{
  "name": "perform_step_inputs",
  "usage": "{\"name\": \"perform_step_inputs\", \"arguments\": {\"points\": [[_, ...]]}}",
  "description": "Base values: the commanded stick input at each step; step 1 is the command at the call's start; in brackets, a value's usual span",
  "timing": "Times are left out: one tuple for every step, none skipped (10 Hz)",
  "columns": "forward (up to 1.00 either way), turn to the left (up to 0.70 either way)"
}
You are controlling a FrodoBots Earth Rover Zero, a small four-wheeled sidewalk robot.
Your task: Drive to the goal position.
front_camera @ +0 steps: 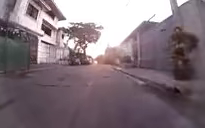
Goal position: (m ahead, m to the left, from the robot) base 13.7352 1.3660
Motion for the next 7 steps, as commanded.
{"name": "perform_step_inputs", "arguments": {"points": [[1.0, 0.0], [1.0, 0.0], [1.0, 0.0], [1.0, 0.0], [1.0, 0.0], [1.0, 0.0], [1.0, 0.0]]}}
